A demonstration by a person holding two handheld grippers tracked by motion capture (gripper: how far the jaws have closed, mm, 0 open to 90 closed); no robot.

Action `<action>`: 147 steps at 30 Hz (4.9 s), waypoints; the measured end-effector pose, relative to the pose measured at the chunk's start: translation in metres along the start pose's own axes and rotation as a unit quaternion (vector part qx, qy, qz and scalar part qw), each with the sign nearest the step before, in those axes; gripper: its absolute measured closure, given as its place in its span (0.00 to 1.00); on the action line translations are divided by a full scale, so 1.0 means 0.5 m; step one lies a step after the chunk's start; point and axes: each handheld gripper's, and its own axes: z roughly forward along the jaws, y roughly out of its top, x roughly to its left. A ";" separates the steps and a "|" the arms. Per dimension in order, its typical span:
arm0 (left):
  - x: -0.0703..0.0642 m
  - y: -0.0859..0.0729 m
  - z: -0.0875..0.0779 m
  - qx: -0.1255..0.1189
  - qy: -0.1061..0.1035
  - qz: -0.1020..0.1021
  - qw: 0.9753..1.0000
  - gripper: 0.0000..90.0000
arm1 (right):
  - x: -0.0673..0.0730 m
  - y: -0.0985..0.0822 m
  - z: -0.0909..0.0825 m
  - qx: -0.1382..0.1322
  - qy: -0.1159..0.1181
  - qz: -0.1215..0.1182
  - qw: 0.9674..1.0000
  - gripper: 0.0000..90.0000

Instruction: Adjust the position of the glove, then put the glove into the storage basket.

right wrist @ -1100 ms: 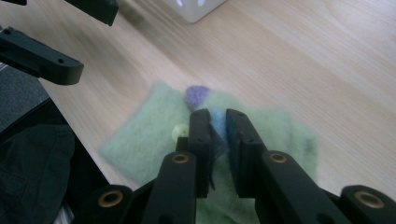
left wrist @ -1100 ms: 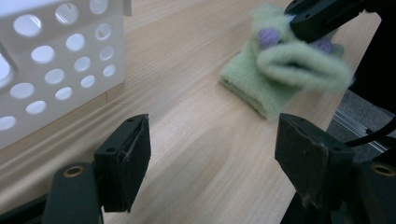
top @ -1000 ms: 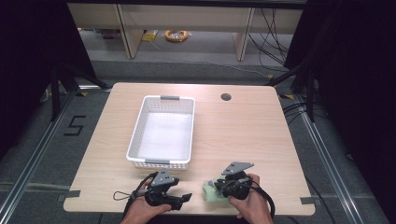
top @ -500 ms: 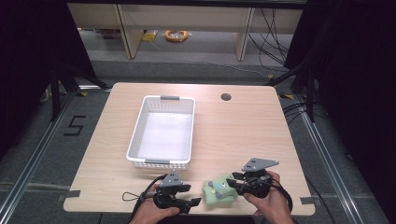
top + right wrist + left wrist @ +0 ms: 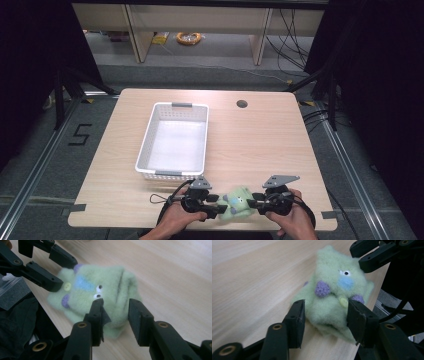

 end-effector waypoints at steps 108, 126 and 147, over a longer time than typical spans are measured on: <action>0.006 -0.007 -0.008 -0.031 -0.025 -0.071 0.997 0.82 | -0.029 -0.011 0.028 -0.045 0.101 0.077 0.991 0.86; -0.003 0.039 -0.074 -0.065 -0.032 -0.060 0.996 0.82 | -0.007 0.051 -0.027 -0.080 0.112 0.049 0.989 0.87; 0.069 0.121 -0.244 -0.095 0.034 -0.056 0.993 0.82 | 0.042 0.294 -0.007 -0.074 0.105 -0.009 0.992 0.87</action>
